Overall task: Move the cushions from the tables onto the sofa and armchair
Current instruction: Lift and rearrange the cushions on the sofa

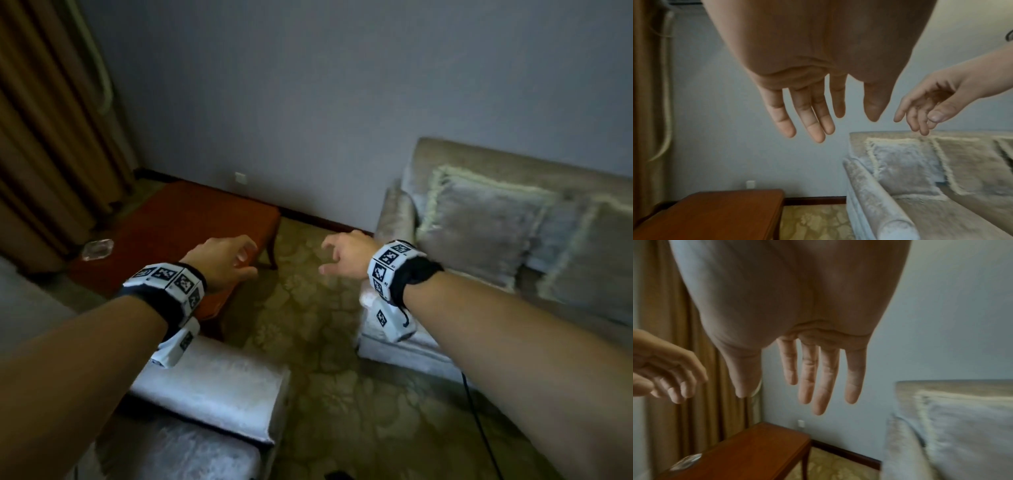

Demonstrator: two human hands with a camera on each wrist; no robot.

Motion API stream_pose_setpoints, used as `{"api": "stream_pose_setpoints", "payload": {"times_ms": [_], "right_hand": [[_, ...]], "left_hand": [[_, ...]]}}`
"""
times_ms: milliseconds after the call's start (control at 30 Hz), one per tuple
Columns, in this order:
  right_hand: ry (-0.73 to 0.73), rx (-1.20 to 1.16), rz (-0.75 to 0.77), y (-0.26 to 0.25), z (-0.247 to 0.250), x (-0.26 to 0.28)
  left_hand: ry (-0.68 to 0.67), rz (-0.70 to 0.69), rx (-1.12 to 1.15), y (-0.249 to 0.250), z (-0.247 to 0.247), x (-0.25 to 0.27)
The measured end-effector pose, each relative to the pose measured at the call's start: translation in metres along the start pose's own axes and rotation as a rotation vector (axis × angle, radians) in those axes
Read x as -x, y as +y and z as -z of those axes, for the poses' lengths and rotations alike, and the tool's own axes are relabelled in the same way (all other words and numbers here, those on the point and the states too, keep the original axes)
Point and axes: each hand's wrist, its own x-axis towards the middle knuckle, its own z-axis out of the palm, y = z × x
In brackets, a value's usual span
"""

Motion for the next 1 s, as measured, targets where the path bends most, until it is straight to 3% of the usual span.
{"api": "stream_pose_setpoints", "payload": {"times_ms": [233, 433, 733, 1000], "right_hand": [[0.06, -0.118, -0.274, 0.145, 0.018, 0.097], [0.113, -0.238, -0.439, 0.224, 0.021, 0.154], [0.108, -0.29, -0.676, 0.316, 0.017, 0.165], [0.075, -0.332, -0.785, 0.366, 0.022, 0.157]], "left_hand": [[-0.074, -0.269, -0.124, 0.149, -0.02, -0.068], [-0.128, -0.489, -0.242, 0.261, -0.04, -0.118], [-0.214, -0.753, -0.34, 0.367, -0.077, -0.21], [-0.317, -0.832, -0.327, 0.43, -0.099, -0.28]]}}
